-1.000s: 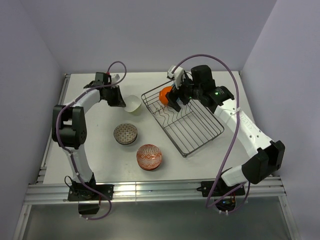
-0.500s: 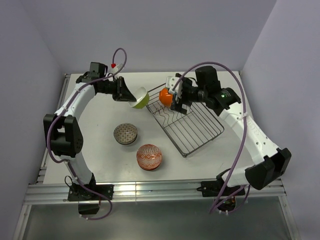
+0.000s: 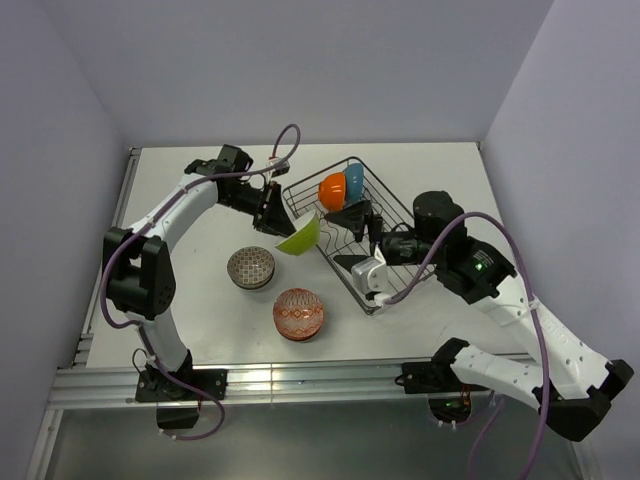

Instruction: Load the bowls into the dish rack

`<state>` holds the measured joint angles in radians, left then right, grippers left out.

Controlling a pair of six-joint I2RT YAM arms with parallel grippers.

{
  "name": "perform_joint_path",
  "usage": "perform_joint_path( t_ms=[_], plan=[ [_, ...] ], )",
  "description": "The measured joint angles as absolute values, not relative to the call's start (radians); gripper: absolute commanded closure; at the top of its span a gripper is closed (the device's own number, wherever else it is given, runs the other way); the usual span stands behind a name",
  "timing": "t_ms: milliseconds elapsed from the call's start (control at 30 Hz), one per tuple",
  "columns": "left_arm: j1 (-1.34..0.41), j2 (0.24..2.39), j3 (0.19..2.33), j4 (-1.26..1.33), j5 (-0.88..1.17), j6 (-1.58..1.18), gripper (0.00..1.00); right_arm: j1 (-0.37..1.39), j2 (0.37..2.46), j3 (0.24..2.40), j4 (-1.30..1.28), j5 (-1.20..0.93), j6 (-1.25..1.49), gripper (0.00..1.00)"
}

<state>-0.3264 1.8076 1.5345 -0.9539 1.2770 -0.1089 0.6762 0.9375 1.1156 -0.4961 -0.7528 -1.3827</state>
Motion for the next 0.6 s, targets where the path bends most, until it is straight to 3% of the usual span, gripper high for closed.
perform_joint_path(
  t_ms=[600],
  plan=[
    [-0.387,1.782,1.509,-1.019,1.345,-0.038,1.0,0.773,1.046,1.104,-0.412,-0.649,-1.441,0.03]
  ],
)
